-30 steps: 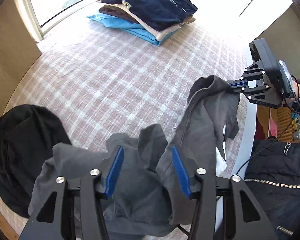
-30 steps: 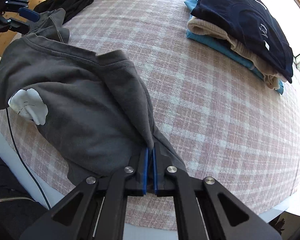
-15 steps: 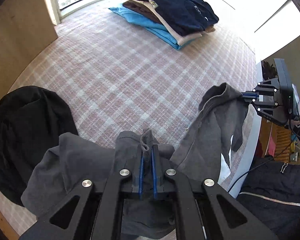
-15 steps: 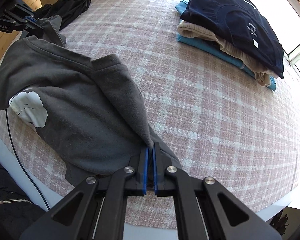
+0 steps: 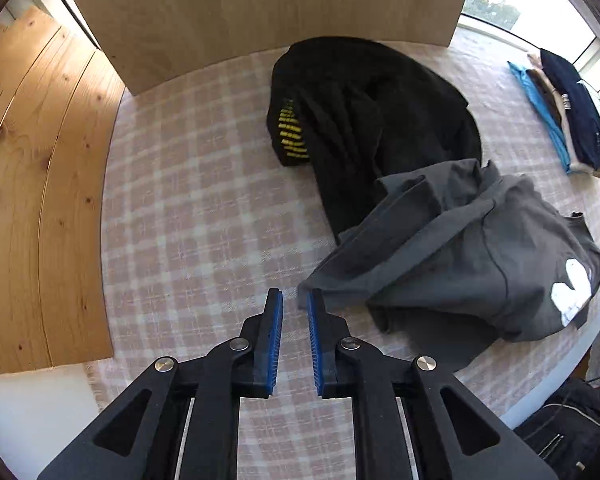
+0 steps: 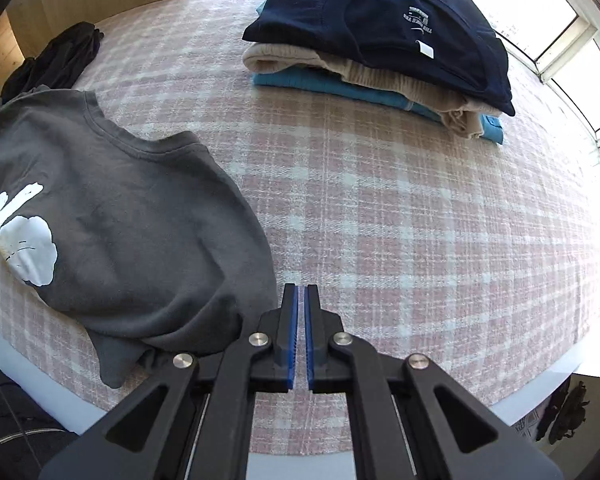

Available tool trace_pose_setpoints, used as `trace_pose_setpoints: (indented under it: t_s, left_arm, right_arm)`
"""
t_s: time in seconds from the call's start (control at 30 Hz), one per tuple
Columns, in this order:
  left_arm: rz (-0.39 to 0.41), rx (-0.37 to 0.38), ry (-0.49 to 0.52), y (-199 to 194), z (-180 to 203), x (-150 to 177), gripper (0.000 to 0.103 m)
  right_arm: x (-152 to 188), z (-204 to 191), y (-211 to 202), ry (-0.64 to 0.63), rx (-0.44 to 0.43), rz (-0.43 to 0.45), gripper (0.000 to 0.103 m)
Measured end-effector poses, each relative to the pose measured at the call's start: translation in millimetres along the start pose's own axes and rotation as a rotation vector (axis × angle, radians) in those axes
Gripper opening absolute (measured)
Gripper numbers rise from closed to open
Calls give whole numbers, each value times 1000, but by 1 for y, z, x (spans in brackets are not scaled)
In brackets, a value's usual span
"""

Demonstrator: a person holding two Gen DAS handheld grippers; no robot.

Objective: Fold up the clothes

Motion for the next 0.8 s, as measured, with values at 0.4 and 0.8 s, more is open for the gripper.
trace_pose_setpoints:
  t_s: [0.4,0.8]
  left_arm:
    - [34,72,565,-10,168,-56,43]
    - [-101,39,797,41,221,-62,25]
  right_arm:
    - [-25,-28,1,-39,-78,19,33]
    - [-18,-35,6,-36,-98,24,33]
Point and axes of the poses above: each gripper's, at about its wrist camera, not at the fingertips, and y roughly the way its jaws point, z to its right, x to its underside, the point moved 10 cm from there along y, roughly the way its jaws point, and after that the axes turned 3 degrees about y, right-handed, at the moved point
